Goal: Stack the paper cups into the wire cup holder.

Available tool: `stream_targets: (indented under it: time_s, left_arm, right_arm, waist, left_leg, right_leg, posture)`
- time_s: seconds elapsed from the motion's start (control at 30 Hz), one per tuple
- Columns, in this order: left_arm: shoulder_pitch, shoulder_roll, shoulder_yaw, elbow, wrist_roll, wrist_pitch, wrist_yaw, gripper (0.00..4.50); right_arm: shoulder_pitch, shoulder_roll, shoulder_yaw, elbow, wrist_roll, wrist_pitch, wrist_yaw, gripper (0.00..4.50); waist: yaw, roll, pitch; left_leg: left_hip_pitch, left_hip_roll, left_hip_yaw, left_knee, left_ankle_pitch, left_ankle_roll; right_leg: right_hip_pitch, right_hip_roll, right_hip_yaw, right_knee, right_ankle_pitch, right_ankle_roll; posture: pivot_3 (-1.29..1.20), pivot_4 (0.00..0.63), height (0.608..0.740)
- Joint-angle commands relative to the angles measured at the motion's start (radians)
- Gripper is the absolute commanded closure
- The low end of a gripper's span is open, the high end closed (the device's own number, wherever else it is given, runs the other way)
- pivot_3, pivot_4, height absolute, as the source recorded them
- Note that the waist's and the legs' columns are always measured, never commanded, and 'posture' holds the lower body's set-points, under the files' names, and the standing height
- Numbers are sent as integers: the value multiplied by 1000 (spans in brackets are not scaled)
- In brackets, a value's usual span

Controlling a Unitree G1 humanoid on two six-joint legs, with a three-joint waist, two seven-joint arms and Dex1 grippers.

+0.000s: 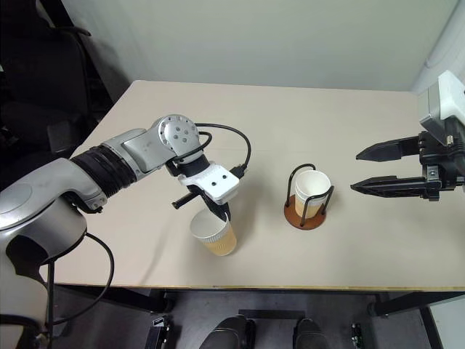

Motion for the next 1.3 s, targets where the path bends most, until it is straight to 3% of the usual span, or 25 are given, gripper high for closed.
stream_targets:
  time_s: [0.03,0.23,0.47,0.6,1.3]
  left_arm:
    - [-35,11,16,-8,-26,9,-28,4461]
    - [-75,-18,31,63,-24,-15,-28,4461]
    - [-243,-195,162,444,73,-127,-28,4461]
    - [-290,-257,235,548,123,-153,-28,4461]
    - [-492,-465,601,720,353,-122,-28,4461]
  right_arm:
    - [-4,-14,-47,1,-8,-17,5,1751]
    - [-4,-17,-51,0,-10,-18,4,1751]
    - [-31,-20,-16,65,-65,-71,19,1751]
    - [-62,13,10,112,-102,-146,38,1751]
    - [-142,30,58,181,-162,-175,117,1751]
  waist:
    - [0,0,0]
    - [2,0,0]
    - [6,-1,1]
    - [2,-1,0]
    - [9,-2,1]
  left_leg:
    - [0,0,0,0,0,0]
    - [0,0,0,0,0,0]
    - [-2,-1,0,1,-1,2]
    - [-1,0,1,0,-2,1]
    - [-2,0,4,-1,-5,3]
  right_leg:
    - [0,0,0,0,0,0]
    - [0,0,0,0,0,1]
    - [0,-1,1,-1,0,1]
    - [0,-1,1,-2,1,4]
    - [0,0,1,-2,-2,8]
  posture:
    - [0,150,740]
    - [0,150,740]
    - [0,150,740]
    - [0,150,740]
    - [0,150,740]
